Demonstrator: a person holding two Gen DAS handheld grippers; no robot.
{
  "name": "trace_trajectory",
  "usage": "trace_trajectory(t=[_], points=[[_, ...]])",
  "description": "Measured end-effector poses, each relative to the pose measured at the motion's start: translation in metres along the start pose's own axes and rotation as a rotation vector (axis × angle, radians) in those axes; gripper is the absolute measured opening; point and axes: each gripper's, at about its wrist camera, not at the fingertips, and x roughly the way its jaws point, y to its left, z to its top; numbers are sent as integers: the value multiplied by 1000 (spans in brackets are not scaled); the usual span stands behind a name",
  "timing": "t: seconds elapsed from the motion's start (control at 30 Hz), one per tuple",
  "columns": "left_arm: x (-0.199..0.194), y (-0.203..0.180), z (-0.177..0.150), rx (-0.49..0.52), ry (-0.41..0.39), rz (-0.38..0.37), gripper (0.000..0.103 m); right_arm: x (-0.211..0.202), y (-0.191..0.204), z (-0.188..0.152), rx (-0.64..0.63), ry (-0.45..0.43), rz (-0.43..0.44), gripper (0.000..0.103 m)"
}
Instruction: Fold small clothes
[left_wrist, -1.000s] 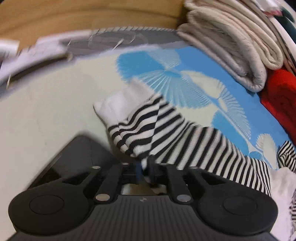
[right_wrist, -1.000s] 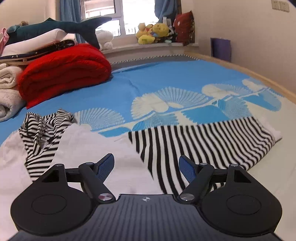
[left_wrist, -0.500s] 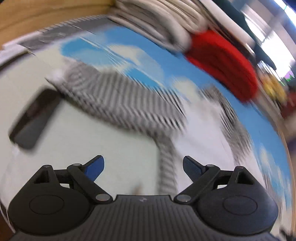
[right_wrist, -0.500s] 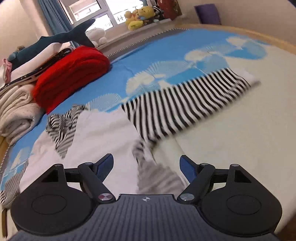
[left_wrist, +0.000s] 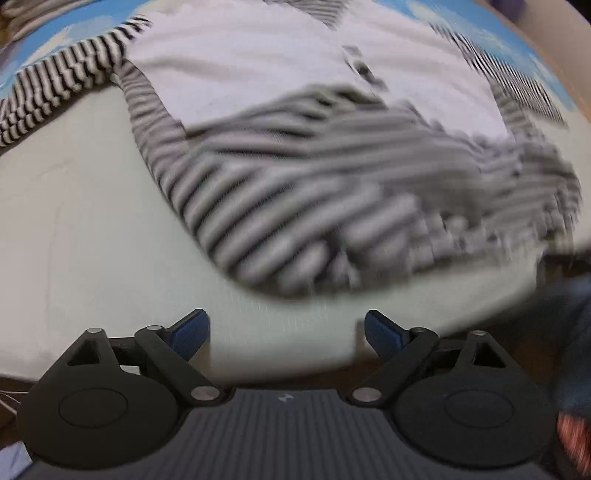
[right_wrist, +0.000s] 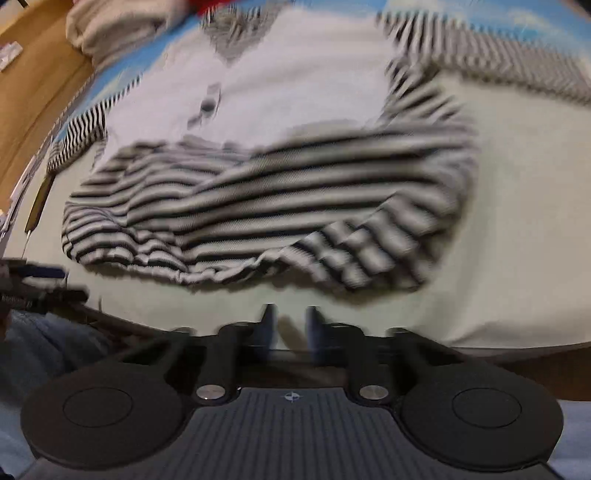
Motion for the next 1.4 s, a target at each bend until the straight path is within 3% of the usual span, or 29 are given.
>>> trace_trajectory(t=[0.07, 0.2, 0.37, 0.43, 0.53, 0.7, 0.8, 0.87, 0.97, 1.03, 1.2, 1.23, 1.3, 1.33, 1.37, 1.4], points=[[-4, 7, 17, -66, -64, 18, 93, 7, -3, 24, 36, -33, 13, 10], [-9, 24, 61, -168, -172, 1, 93, 3, -6, 83, 31, -198, -25, 10], [6, 35, 103, -310, -220, -1, 95, 14, -6, 128, 42, -291, -21, 10], [16, 36, 109, -326, -203, 5, 95, 23, -7, 130, 23, -271, -21, 13], [22, 34, 105, -330, -178, 2, 95, 27, -15, 128, 2, -268, -3, 14], [8, 33, 85, -358, -207, -52, 96, 19, -35, 125, 55, -352, 60, 13], [-12, 30, 76, -381, -259, -85, 96, 21, -37, 132, 75, -413, 30, 13], [-30, 32, 66, -418, -346, -77, 97, 25, -37, 141, 88, -458, -13, 13], [-41, 29, 51, -446, -375, -73, 101, 31, -39, 157, 149, -447, 1, 13], [-35, 22, 44, -431, -348, -67, 101, 31, -38, 165, 182, -448, 19, 13], [18, -5, 42, -318, -187, -22, 101, 25, -34, 168, 198, -449, 40, 14], [32, -11, 45, -288, -147, -7, 100, 25, -35, 168, 199, -445, 44, 14], [39, -20, 53, -225, -202, 79, 93, 25, -40, 166, 208, -436, 49, 14], [38, -20, 62, -205, -221, 94, 72, 23, -42, 165, 210, -435, 50, 14], [34, -13, 73, -232, -221, 58, 64, 22, -44, 164, 212, -439, 50, 14], [30, -3, 82, -293, -228, 0, 64, 20, -45, 165, 214, -445, 48, 14]])
